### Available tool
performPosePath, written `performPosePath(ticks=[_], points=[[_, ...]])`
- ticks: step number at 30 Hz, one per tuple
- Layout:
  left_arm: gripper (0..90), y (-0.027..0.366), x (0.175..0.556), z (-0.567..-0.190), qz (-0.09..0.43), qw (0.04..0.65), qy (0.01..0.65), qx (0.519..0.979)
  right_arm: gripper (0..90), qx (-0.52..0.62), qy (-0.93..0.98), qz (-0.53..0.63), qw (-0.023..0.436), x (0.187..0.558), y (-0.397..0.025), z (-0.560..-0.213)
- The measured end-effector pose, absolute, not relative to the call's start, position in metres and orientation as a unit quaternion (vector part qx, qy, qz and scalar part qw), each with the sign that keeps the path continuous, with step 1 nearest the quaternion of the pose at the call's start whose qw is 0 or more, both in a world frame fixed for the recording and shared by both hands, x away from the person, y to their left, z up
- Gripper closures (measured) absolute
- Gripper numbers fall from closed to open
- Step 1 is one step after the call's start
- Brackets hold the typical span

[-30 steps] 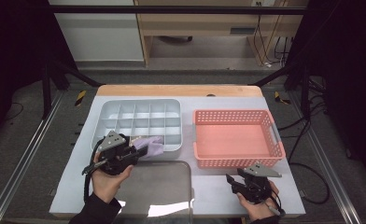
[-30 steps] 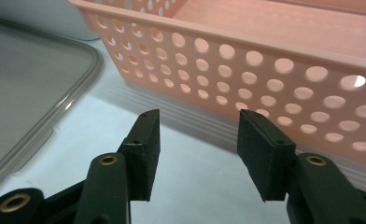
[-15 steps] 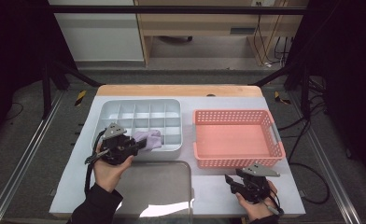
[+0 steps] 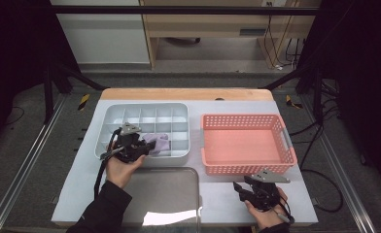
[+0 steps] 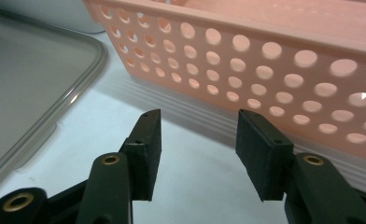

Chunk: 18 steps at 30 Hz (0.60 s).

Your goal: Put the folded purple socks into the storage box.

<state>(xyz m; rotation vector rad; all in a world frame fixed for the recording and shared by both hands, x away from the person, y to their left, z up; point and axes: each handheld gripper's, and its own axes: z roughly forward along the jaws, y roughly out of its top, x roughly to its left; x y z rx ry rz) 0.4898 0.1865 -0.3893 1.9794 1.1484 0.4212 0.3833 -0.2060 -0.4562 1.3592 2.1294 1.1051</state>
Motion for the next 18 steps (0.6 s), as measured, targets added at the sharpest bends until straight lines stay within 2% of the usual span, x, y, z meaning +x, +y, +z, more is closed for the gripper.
performPosePath(ticks=[18], points=[[74.3, 0.176, 0.500, -0.407, 0.137, 0.340, 0.436, 0.822, 51.8, 0.487, 0.759, 0.392, 0.181, 0.385, -0.205, -0.459]])
